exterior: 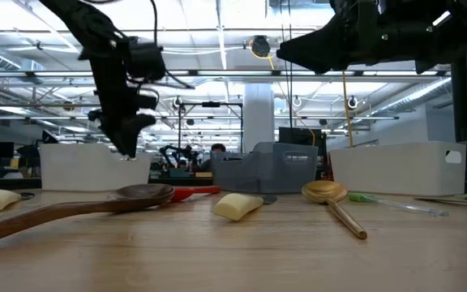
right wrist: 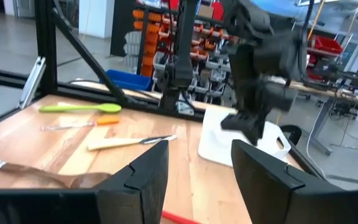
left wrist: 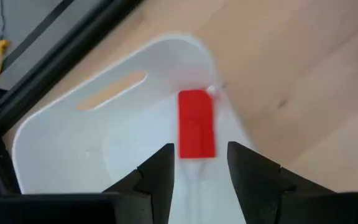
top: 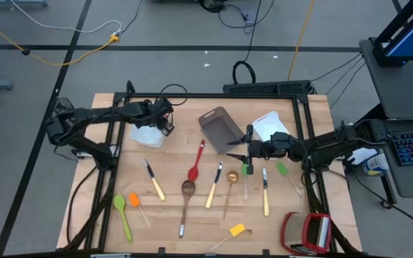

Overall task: Pick & Place Kitchen Items
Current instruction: Put the orange spatula into the left white bin

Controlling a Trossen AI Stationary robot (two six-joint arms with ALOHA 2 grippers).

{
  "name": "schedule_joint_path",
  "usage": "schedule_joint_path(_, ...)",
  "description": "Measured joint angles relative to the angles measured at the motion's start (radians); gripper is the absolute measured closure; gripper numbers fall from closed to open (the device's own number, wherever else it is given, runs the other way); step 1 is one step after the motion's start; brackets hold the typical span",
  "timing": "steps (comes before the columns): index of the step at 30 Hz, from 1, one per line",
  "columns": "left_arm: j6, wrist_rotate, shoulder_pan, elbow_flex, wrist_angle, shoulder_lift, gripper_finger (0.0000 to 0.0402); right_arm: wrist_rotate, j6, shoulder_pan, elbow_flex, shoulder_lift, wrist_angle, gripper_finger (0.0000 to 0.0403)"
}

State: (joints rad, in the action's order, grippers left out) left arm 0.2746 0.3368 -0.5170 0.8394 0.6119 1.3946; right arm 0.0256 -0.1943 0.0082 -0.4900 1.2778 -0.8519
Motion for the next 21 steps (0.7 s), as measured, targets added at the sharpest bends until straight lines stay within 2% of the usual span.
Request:
schedule_joint_path(6, 0.050, -0.008, 0.065, 0.000, 0.035, -0.155, 0.0247, 0.000, 0.002, 0.000, 0.000, 0.000, 0.042, 0.0236)
schedule_joint_path(12, 0.137, -0.126, 0.139, 0.000, 0.052, -0.278, 0.0247, 0.000, 0.042, 0.000, 0.000, 0.000, 0.059, 0.0238)
schedule_joint_path(17, 0.254, -0.212, 0.217, 0.000, 0.068, -0.329, 0.0247, 0.000, 0.045, 0.000, 0.000, 0.000, 0.085, 0.0238)
schedule_joint_path(21, 0.305, -0.238, 0.292, 0.000, 0.073, -0.339, 0.0247, 0.000, 0.042, 0.000, 0.000, 0.000, 0.079, 0.0238)
